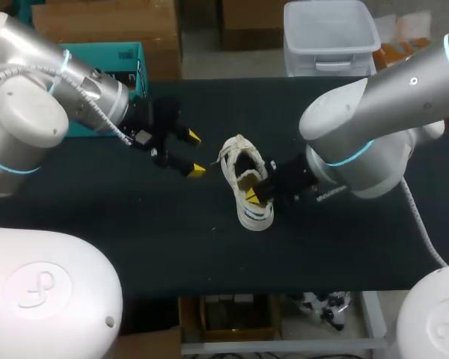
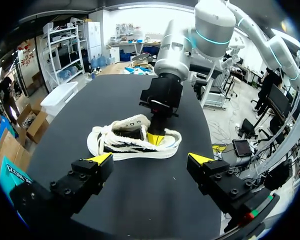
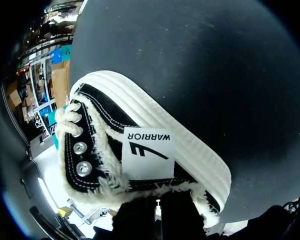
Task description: Open the shoe tongue, take the insole out of the shoe, put the insole back into the shoe, and pack the shoe into the shoebox
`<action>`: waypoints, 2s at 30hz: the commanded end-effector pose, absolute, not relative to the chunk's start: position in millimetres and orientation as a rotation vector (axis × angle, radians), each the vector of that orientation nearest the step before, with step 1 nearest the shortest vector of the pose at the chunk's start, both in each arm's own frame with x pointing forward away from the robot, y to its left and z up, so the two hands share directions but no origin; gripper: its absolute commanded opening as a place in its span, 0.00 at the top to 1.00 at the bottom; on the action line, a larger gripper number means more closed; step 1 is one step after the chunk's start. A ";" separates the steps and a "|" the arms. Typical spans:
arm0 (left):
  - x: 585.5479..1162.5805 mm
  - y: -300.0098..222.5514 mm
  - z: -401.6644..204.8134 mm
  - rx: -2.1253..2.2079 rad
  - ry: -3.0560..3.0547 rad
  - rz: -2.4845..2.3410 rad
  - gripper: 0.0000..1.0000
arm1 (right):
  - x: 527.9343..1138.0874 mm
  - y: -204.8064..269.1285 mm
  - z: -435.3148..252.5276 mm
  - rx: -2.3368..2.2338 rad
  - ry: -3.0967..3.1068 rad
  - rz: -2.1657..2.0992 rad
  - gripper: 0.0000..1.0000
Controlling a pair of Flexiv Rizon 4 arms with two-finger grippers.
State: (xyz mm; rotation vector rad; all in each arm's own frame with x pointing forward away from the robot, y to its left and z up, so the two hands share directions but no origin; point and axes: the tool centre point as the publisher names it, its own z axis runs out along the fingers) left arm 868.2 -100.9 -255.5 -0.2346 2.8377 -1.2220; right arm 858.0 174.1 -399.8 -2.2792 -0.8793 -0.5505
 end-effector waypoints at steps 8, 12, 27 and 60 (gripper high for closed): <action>867.2 -100.9 -255.3 -0.236 2.834 -1.223 0.00 | 837.7 174.7 -387.2 -2.457 -0.917 -0.639 1.00; 867.2 -100.9 -255.3 -0.236 2.834 -1.223 0.00 | 833.1 175.2 -371.4 -2.454 -0.941 -0.685 1.00; 867.2 -100.9 -255.3 -0.236 2.834 -1.223 0.00 | 828.9 184.9 -384.8 -2.467 -0.955 -0.630 1.00; 867.2 -100.9 -255.3 -0.236 2.834 -1.223 0.00 | 818.9 139.4 -322.8 -2.448 -1.058 -0.761 1.00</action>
